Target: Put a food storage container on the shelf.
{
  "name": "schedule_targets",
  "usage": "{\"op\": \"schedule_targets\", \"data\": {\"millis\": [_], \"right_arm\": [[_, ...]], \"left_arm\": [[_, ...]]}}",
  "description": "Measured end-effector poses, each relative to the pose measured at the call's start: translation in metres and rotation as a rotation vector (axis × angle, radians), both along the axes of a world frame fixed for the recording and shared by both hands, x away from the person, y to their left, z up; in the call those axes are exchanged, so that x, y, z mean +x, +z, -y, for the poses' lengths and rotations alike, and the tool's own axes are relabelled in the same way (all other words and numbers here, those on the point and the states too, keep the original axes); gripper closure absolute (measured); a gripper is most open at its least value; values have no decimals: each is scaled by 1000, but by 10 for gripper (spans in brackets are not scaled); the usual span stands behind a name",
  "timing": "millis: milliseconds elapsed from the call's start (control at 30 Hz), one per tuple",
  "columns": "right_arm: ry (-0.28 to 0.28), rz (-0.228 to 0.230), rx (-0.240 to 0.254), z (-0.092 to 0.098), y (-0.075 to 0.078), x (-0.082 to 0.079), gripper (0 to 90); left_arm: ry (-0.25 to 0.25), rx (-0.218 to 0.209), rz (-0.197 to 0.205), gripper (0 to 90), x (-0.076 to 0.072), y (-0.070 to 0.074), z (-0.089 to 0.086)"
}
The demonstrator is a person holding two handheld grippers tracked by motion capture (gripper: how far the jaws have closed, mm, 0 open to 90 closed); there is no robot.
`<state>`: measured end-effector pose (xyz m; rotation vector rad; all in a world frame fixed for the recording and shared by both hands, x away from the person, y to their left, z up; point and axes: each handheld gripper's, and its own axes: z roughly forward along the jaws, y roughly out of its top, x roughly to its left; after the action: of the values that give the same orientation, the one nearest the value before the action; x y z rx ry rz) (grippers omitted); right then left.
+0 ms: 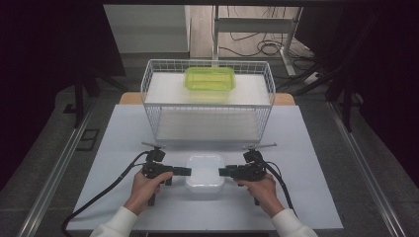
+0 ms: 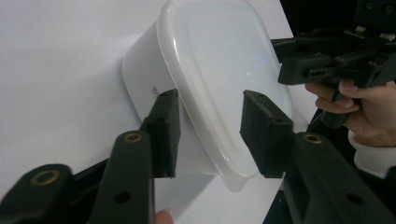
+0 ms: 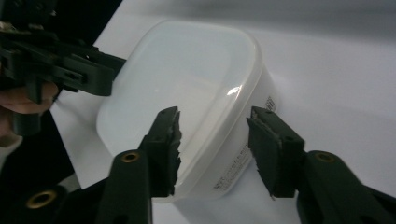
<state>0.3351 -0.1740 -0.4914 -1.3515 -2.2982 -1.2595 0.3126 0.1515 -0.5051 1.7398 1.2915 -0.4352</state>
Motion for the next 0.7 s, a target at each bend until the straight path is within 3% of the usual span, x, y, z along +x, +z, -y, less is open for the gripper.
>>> {"op": "schedule_targets", "data": {"millis": [200, 367, 700], "right_arm": [[-32, -42, 60, 6, -2, 2, 648], [-46, -46, 80, 9, 1, 1, 716], [-45, -68, 115, 14, 0, 1, 753]], "left_arm": [[23, 2, -14, 656, -1, -1, -1], [33, -3, 1, 681, -4, -1, -1], [31, -7, 7, 696, -4, -1, -2]]}}
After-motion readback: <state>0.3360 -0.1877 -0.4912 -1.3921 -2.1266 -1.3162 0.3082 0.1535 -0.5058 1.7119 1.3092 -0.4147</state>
